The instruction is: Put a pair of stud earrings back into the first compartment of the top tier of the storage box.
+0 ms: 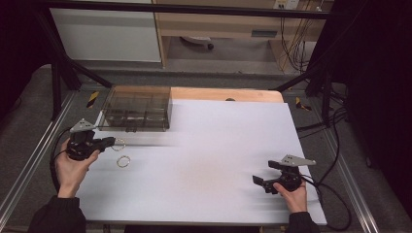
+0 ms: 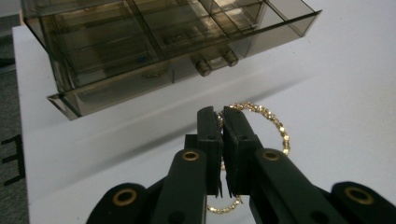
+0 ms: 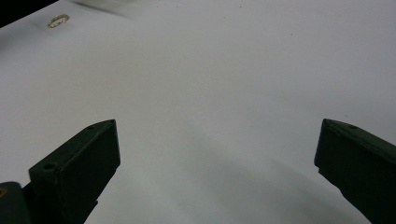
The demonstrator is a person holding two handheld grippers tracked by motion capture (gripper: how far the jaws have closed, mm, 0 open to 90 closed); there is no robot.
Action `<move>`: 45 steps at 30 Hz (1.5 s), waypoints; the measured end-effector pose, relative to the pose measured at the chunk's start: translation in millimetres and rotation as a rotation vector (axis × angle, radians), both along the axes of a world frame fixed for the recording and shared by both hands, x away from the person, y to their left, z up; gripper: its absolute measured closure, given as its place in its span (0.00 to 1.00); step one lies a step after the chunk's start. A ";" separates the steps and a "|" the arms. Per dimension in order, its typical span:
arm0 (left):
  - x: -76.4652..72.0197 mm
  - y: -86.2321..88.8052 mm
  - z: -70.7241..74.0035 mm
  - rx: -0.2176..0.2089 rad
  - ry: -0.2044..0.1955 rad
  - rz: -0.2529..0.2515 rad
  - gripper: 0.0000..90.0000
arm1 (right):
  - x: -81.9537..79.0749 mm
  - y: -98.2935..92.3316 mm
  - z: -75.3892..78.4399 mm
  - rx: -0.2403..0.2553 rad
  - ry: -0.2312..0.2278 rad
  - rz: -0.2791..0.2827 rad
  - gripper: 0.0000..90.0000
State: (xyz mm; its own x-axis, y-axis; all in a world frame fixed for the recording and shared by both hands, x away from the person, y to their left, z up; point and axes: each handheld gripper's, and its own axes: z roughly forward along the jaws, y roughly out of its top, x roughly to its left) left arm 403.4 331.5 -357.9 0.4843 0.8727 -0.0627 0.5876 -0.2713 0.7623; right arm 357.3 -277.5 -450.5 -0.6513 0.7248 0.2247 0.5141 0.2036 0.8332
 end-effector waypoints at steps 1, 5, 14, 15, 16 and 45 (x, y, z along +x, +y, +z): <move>0.0 0.0 0.0 0.000 0.000 0.000 0.95 | 0.0 0.0 0.0 0.000 0.000 0.000 0.01; 3.8 2.4 8.6 0.005 -0.010 0.007 0.95 | -0.1 0.0 0.0 -0.001 0.002 0.001 0.01; 19.5 6.3 22.5 0.019 -0.008 0.028 0.94 | 0.0 0.2 -0.2 -0.003 0.003 0.000 0.01; 19.5 6.3 22.5 0.019 -0.008 0.028 0.94 | 0.0 0.2 -0.2 -0.003 0.003 0.000 0.01; 24.4 6.2 23.8 0.030 -0.003 0.035 0.94 | 0.1 0.2 -0.2 -0.003 0.002 0.000 0.01; 82.1 23.4 8.5 0.059 0.024 0.144 0.94 | -0.2 0.5 -0.4 -0.005 0.002 0.002 0.01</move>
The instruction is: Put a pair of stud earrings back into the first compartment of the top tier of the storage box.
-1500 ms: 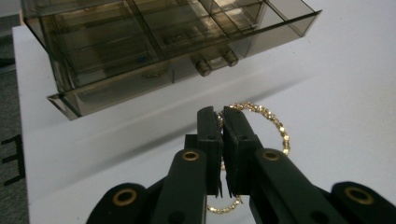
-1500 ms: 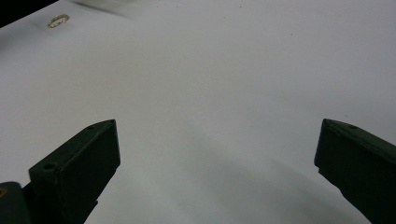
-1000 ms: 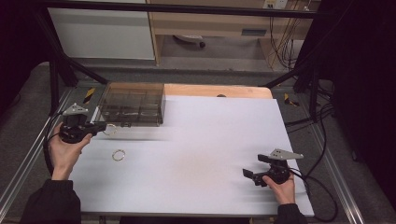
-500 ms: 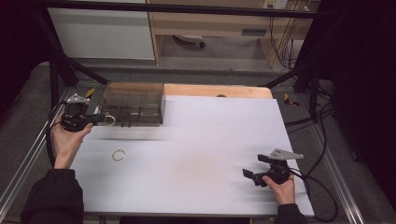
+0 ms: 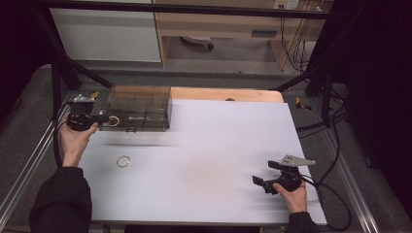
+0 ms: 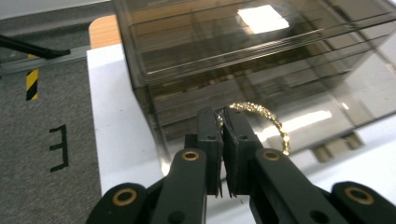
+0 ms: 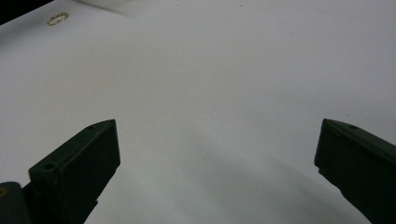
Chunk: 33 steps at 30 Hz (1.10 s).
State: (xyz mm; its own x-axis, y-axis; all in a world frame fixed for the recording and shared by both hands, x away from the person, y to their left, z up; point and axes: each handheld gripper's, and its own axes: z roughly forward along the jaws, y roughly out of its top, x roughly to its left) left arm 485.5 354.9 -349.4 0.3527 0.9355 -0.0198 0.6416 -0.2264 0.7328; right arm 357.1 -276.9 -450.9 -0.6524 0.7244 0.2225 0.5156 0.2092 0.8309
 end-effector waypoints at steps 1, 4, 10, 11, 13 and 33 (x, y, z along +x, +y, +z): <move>2.9 1.3 -3.0 0.008 0.004 0.008 0.94 | 0.1 -0.4 0.2 -0.002 -0.001 0.000 0.01; 6.9 2.7 -7.4 0.019 0.009 0.020 0.94 | 0.0 0.0 0.0 0.000 0.000 0.000 0.01; 12.1 0.3 -15.4 0.030 0.015 0.019 0.94 | -0.2 -0.4 0.3 -0.001 -0.002 -0.001 0.01; 12.1 0.3 -15.4 0.030 0.015 0.019 0.94 | -0.2 -0.4 0.3 -0.001 -0.002 -0.001 0.01; 12.3 -1.7 -17.8 0.041 0.020 0.015 0.94 | -0.1 -0.3 0.2 -0.002 0.000 0.000 0.01; -12.2 -2.2 -0.2 0.029 -0.025 -0.008 0.63 | -0.1 -0.3 0.2 -0.001 -0.001 0.000 0.01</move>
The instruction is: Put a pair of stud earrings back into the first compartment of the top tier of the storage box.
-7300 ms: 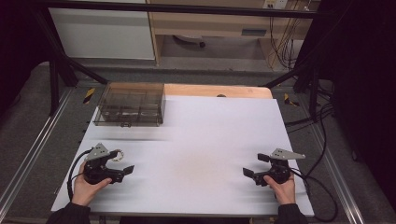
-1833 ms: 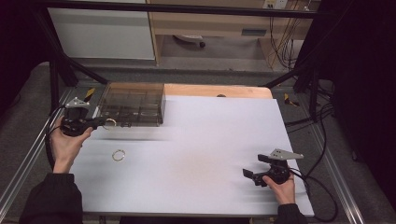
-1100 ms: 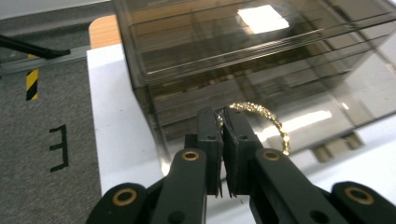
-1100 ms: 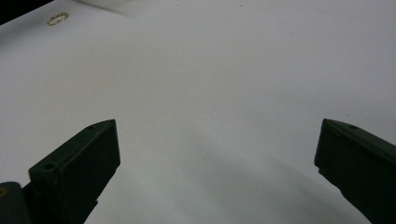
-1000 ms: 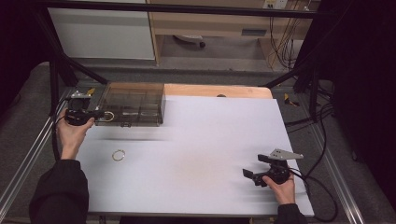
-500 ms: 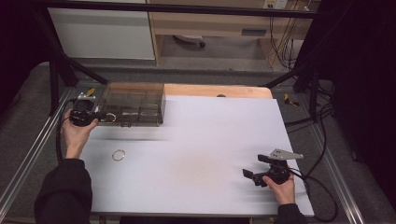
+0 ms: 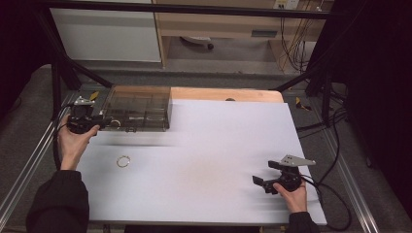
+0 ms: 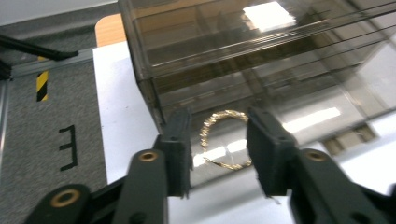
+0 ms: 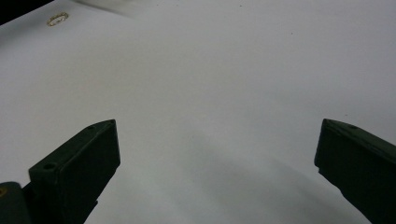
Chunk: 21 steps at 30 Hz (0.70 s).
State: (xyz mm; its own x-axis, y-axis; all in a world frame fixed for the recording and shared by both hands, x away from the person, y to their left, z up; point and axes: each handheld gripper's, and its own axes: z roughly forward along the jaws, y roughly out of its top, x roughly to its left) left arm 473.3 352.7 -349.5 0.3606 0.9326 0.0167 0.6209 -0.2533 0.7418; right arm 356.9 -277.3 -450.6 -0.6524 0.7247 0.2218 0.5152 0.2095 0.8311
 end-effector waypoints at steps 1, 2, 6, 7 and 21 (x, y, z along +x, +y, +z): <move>0.0 0.0 0.0 0.000 0.000 0.000 0.60 | 0.0 0.0 0.0 0.000 0.000 0.000 0.01; -6.8 -0.1 1.0 -0.002 -0.012 -0.001 0.57 | 0.0 -0.1 0.0 -0.002 0.001 0.001 0.01; -17.0 0.9 1.1 -0.022 -0.017 -0.012 0.52 | 0.1 0.5 -0.3 0.002 0.003 -0.001 0.01; -20.2 1.1 0.6 -0.027 -0.012 -0.020 0.49 | 0.2 0.4 -0.4 0.000 0.002 0.000 0.01; -57.1 -4.5 -22.4 -0.034 -0.011 -0.067 0.20 | 0.2 0.7 -0.6 -0.001 0.003 -0.002 0.01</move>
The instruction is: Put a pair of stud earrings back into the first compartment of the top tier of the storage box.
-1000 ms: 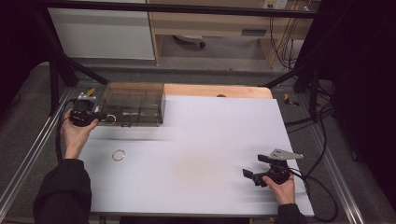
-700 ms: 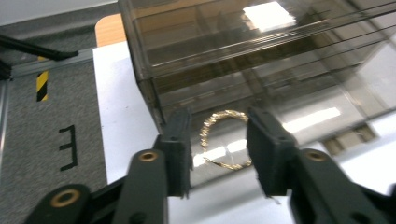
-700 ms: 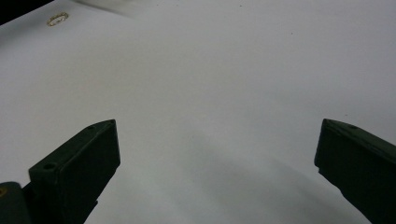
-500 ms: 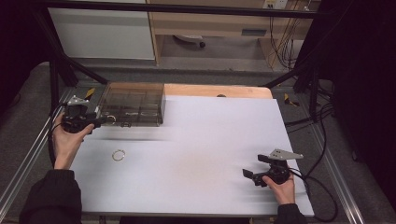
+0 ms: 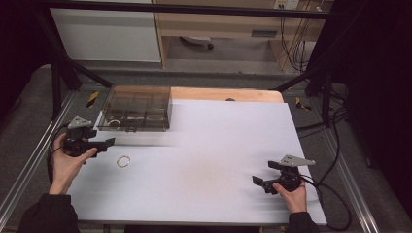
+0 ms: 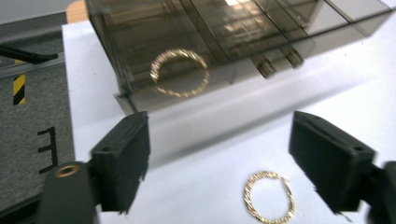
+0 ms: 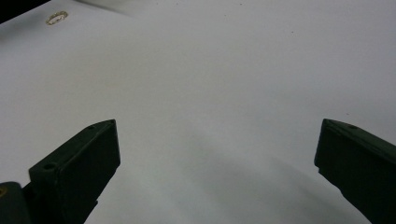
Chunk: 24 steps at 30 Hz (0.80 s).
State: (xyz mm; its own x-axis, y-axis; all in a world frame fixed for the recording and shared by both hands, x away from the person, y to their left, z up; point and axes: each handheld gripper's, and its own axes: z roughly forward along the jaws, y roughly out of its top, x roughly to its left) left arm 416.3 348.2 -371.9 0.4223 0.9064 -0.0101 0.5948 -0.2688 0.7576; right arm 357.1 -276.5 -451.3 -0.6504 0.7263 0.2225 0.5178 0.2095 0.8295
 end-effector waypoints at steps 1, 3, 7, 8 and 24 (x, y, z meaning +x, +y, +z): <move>-3.3 -2.5 -3.7 -0.003 -0.005 -0.006 0.17 | 0.0 -0.1 0.0 0.000 -0.001 0.000 0.01; -4.5 -3.8 -5.3 0.000 -0.004 -0.011 0.17 | -0.1 -0.1 0.0 0.000 -0.001 0.001 0.01; -9.4 -9.2 -11.6 0.003 -0.005 -0.016 0.13 | 0.0 0.2 -0.2 -0.002 0.001 0.001 0.01; -10.4 -9.8 -12.7 0.001 -0.006 -0.015 0.13 | 0.0 0.2 -0.2 -0.002 0.001 0.001 0.01; -25.4 -24.0 -43.7 -0.006 0.020 -0.042 0.11 | -0.1 0.1 -0.1 -0.002 0.000 0.002 0.01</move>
State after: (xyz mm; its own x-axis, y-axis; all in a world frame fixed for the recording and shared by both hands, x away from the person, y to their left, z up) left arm 390.9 324.2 -415.7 0.4597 0.8877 -0.0237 0.5979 -0.2897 0.7474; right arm 357.0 -276.4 -451.4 -0.6515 0.7257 0.2212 0.5174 0.2118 0.8291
